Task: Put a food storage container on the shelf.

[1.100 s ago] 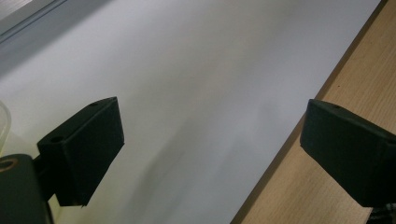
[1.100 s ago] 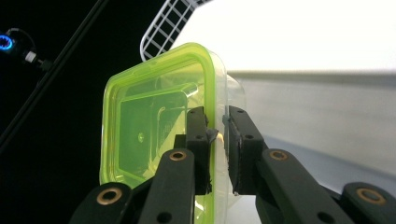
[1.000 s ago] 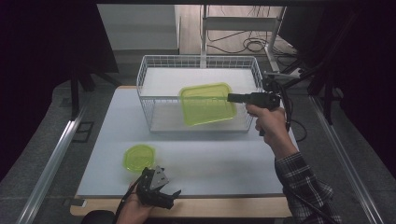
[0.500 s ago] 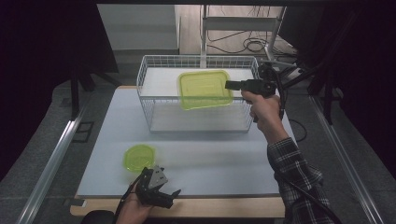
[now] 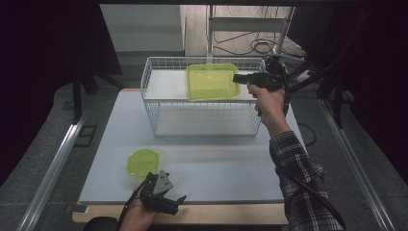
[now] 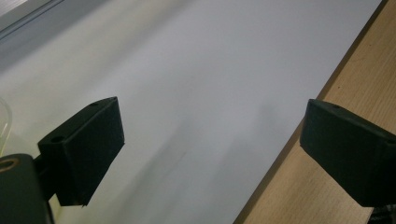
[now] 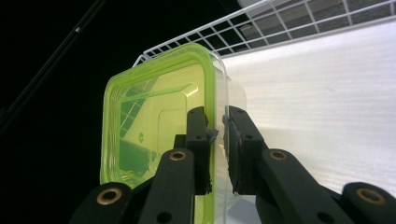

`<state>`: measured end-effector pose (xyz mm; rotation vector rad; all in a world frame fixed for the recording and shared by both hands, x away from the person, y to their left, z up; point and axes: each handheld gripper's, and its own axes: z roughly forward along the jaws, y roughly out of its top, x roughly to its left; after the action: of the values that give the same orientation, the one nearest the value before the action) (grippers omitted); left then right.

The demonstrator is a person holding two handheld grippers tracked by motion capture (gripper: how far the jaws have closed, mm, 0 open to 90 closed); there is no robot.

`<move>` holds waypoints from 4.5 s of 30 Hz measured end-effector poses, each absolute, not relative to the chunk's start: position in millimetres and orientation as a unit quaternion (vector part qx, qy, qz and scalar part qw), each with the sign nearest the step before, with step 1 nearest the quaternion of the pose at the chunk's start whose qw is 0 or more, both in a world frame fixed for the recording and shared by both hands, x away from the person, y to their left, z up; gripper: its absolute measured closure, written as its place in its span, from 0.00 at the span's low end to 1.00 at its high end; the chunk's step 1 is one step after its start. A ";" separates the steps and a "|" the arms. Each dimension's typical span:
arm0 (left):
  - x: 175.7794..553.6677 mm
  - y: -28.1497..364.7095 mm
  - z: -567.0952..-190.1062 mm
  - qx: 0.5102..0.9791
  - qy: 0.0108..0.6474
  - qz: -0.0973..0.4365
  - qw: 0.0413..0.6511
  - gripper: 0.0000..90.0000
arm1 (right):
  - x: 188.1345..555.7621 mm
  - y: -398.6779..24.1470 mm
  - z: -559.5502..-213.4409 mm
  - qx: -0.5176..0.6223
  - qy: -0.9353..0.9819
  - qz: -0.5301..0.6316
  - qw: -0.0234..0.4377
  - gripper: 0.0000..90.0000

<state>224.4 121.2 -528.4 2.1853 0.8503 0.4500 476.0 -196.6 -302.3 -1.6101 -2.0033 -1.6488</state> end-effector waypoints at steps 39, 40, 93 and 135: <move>224.5 120.7 -529.1 0.855 0.328 0.174 0.362 0.07 | 507.9 -176.6 -312.7 -0.549 -0.682 -0.480 -0.050 0.78; 224.5 120.7 -529.1 0.855 0.328 0.174 0.362 0.07 | 507.9 -176.6 -312.7 -0.549 -0.682 -0.480 -0.050 0.78; 224.3 121.0 -529.3 0.849 0.324 0.173 0.379 0.07 | 425.3 -185.0 -320.8 -0.405 -0.775 -0.478 -0.084 0.19; 226.2 124.7 -528.5 0.849 0.330 0.172 0.376 0.08 | 329.9 -223.5 -436.3 -0.364 -0.815 -0.438 -0.111 0.11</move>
<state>226.2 124.7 -528.5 2.1719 0.8439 0.4406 329.9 -223.5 -436.3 -1.2307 -2.7582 -1.4821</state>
